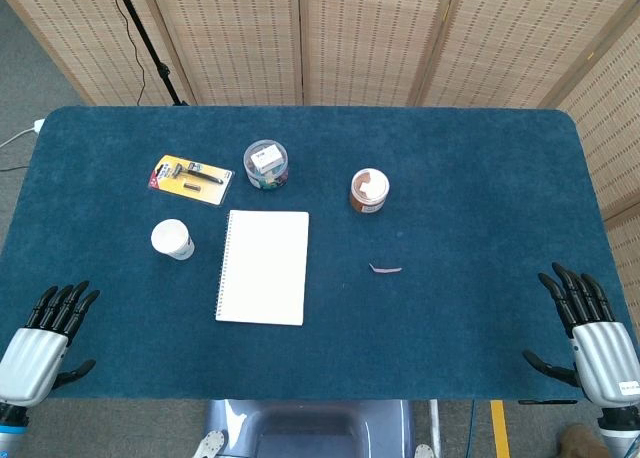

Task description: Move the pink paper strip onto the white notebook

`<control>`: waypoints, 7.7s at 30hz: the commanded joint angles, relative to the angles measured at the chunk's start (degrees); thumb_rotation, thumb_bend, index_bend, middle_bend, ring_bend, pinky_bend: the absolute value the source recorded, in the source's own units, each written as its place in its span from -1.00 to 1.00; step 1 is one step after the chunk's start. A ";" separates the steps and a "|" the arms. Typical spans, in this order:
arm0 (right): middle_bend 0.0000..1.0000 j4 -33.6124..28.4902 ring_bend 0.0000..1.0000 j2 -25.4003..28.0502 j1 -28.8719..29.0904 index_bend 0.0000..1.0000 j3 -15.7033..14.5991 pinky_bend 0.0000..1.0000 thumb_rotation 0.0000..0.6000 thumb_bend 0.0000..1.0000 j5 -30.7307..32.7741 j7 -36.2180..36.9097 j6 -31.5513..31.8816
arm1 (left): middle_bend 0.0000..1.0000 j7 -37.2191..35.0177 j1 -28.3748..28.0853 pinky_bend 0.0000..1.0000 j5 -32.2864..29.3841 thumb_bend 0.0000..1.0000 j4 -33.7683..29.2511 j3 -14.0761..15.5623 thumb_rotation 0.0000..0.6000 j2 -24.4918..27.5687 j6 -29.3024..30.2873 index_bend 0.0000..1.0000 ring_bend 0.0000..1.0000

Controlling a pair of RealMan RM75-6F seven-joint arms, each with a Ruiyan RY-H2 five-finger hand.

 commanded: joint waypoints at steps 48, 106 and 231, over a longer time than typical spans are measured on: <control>-1.00 14.14 -1.00 -35.10 28.24 -0.39 12.93 -1.00 1.00 -0.20 31.02 -24.98 -33.38 | -1.00 -7.12 -0.59 -1.00 -3.34 -1.00 -2.18 -1.34 1.00 4.49 -1.72 -1.00 -1.00; -1.00 30.35 -1.00 -41.54 34.65 -0.02 12.77 -1.00 1.00 -0.06 35.90 -21.90 -34.36 | -1.00 -10.67 -0.64 -1.00 -4.43 -1.00 -2.32 -1.55 1.00 5.96 -2.64 -1.00 -1.00; -1.00 8.57 -1.00 -33.14 38.83 -0.91 12.21 -1.00 1.00 -1.00 22.97 -40.80 -15.54 | -0.98 -21.64 -6.29 -1.00 -3.20 -1.00 -1.47 -3.22 1.00 9.64 -7.93 -1.00 -1.00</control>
